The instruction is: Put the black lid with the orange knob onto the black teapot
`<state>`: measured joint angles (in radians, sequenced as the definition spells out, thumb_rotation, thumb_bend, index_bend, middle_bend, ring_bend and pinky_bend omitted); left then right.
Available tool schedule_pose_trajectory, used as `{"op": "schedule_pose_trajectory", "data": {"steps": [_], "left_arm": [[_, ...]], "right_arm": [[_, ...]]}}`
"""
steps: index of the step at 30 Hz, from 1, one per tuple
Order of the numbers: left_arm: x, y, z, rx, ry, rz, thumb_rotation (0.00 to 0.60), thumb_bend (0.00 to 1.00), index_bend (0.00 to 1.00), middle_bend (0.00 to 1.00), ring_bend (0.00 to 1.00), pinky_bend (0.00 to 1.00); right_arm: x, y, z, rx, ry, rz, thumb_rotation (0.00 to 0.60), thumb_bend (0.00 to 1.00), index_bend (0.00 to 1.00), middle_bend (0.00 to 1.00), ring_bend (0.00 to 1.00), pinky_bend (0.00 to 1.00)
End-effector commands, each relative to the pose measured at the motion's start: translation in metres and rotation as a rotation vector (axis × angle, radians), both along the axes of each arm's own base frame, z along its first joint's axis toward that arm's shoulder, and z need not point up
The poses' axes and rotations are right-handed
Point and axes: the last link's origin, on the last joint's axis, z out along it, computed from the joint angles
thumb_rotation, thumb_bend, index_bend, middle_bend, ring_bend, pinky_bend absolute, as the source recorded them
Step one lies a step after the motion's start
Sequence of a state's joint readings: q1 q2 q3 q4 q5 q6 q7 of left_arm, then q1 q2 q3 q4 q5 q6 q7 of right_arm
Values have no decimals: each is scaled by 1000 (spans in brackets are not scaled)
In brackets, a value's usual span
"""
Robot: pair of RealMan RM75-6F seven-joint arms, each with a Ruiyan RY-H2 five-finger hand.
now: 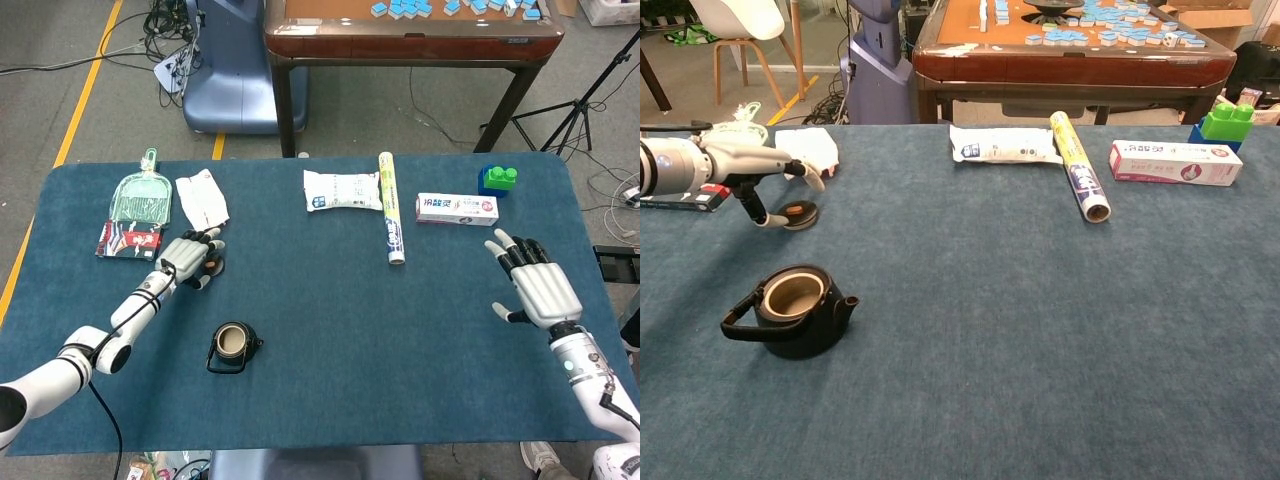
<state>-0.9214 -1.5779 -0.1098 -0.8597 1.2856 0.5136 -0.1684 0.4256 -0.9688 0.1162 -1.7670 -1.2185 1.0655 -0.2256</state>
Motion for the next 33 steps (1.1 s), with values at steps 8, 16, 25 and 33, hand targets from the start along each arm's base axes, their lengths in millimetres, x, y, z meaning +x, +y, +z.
{"op": "schedule_pose_trajectory", "data": {"steps": [8,16,25,33], "left_arm": [[-7,-2,2,10,-9,-3,600,362,189,0,0,0],[-6,-3,-1,12,-13,-14,600,362,207,0,0,0],[-5,-2,-2,14,-15,-16,600,362,216,0,0,0],[-6,-2,-4,8,-15,-7,600,362,216,0,0,0]], "right_arm": [[2,0,-2,5,-2,-1,600,253,8,0,0,0],[-1,0,0,3,-8,-6,600,253,8,0,0,0],[-3,0,1,4,-11,-9,600,253,8,0,0,0],[-4,-1,1,5,-13,-10,600,252,8,0,0,0]]}}
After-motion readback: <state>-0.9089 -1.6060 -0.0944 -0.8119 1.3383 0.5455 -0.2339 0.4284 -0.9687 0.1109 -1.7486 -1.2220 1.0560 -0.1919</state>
